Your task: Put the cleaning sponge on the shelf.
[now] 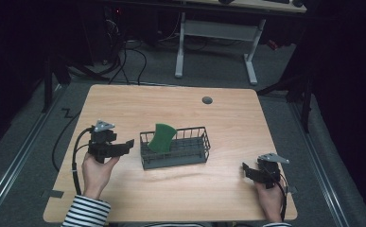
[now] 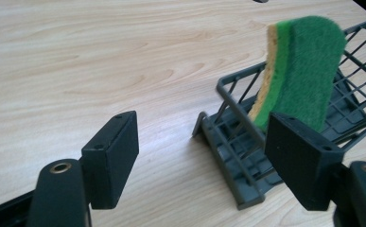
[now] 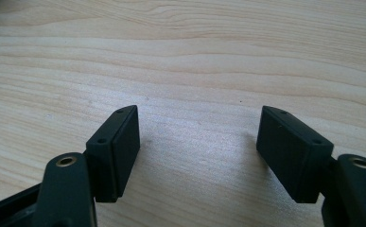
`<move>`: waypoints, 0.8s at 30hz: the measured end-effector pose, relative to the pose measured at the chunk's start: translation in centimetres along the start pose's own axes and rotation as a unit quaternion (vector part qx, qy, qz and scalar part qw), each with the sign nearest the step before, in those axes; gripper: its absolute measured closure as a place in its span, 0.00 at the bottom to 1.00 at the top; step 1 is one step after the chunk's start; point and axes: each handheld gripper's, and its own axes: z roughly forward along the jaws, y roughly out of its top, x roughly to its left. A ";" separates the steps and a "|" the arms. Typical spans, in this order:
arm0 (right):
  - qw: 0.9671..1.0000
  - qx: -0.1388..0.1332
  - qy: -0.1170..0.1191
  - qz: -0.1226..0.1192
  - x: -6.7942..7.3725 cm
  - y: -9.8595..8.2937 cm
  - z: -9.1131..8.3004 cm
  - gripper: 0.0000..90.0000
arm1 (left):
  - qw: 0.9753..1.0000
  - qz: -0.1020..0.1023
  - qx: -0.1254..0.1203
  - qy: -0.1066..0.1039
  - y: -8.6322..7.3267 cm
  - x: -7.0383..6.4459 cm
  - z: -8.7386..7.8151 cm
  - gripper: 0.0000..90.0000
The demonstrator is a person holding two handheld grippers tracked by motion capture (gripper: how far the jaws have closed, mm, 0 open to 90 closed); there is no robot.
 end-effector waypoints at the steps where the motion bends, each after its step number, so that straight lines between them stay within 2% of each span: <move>1: 1.000 0.000 0.000 0.000 0.0 0.0 0.0 0.34 | 1.000 -0.002 0.000 0.000 -0.2 0.2 -0.1 0.31; 5: 1.000 0.000 0.000 0.000 0.0 0.0 0.0 0.34 | 1.000 -0.015 0.000 0.003 -1.5 1.2 -0.2 0.31; 15: 1.000 0.000 0.000 0.000 0.0 0.0 0.0 0.34 | 0.999 -0.030 0.011 0.022 -4.4 2.8 0.2 0.30; 22: 1.000 0.000 0.000 0.000 0.0 0.0 0.0 0.34 | 0.998 -0.040 0.020 0.035 -6.2 3.5 1.0 0.30; 24: 1.000 0.000 0.000 0.000 0.0 0.0 0.0 0.34 | 0.998 -0.041 0.023 0.038 -7.2 3.8 1.7 0.30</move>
